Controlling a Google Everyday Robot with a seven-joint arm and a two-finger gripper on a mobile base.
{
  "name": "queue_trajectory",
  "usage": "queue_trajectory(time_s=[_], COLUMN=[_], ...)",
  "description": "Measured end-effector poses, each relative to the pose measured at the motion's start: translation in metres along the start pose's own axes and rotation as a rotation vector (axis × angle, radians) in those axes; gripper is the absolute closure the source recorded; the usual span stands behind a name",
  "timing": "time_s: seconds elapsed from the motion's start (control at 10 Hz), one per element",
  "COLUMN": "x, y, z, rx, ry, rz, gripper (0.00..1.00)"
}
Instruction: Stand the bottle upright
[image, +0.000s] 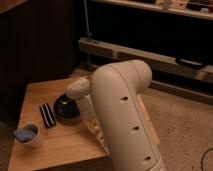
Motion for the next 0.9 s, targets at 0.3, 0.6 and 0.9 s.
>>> queue_trajectory(time_s=[0.3, 0.6, 0.9], x=[-0.005, -0.013, -0.015], y=[0.005, 0.010, 0.015], z=[-0.014, -0.049, -0.088], rx=[-0.004, -0.011, -0.024], ry=[0.026, 0.075, 0.135], rz=[0.018, 0.032, 0.040], gripper=[0.66, 0.66, 0.66])
